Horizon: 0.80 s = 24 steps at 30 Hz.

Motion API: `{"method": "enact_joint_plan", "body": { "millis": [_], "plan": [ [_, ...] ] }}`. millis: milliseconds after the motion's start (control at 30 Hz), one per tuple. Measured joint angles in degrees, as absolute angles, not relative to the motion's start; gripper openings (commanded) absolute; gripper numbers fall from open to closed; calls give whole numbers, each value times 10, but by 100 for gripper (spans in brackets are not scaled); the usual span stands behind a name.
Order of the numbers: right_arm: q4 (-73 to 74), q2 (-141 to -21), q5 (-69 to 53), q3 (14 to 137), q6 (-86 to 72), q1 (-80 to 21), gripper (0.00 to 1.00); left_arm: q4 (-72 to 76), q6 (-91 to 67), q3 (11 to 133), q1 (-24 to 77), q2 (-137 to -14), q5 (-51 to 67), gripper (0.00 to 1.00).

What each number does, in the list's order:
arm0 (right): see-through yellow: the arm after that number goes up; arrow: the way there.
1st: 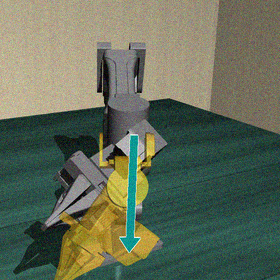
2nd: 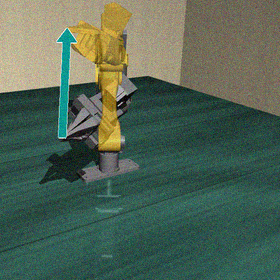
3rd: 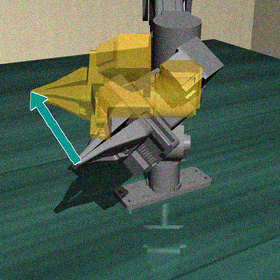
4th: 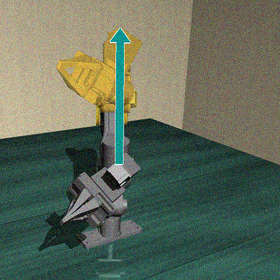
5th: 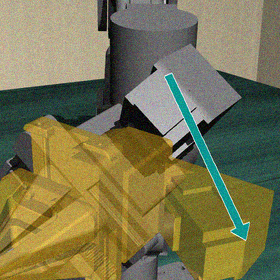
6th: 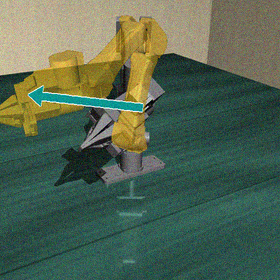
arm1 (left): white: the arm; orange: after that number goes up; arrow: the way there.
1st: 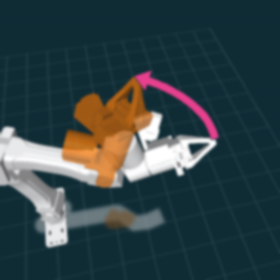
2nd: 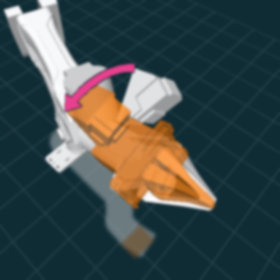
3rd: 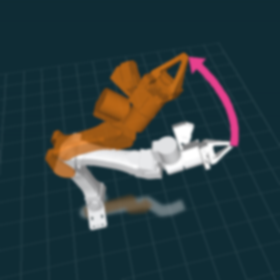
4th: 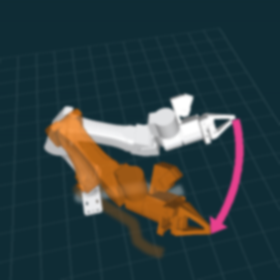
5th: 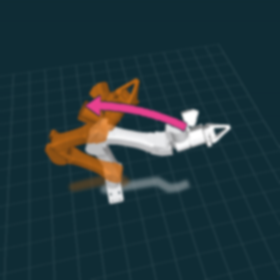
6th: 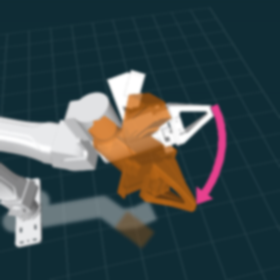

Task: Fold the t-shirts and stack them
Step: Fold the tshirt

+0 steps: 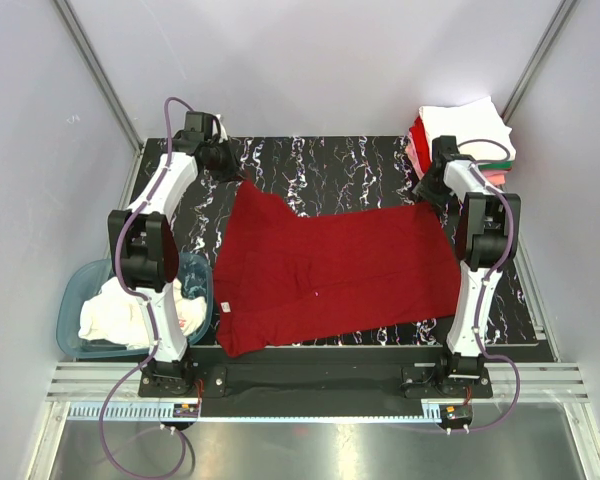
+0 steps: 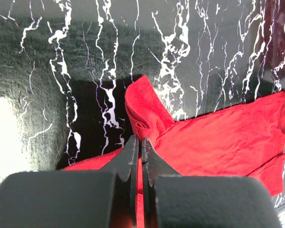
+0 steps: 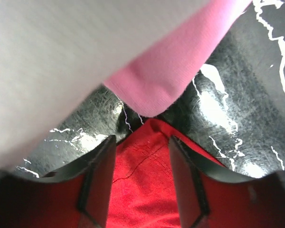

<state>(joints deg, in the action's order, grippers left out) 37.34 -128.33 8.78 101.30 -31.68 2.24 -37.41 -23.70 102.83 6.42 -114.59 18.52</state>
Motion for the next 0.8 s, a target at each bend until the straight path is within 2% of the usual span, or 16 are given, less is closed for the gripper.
{"method": "enact_joint_plan", "body": {
  "millis": [33, 67, 267, 300, 600, 800],
  "plan": [
    [374, -1284, 91, 1014, -317, 22, 51, -374, -237, 1027, 64, -1146, 186, 0],
    [374, -1284, 95, 1016, -317, 21, 42, -376, -237, 1026, 64, -1146, 187, 0],
    [374, -1286, 100, 1016, -313, 20, 4, -376, -235, 1025, 67, -1146, 189, 0],
    [374, -1286, 100, 1016, -313, 20, 1, -376, -234, 1025, 67, -1146, 189, 0],
    [374, -1282, 100, 1013, -312, 19, 0, -401, -223, 1031, 74, -1142, 182, 0],
    [393, -1246, 100, 991, -304, 18, 0, -423, -217, 1010, 80, -1097, 173, 0]
  ]
}}
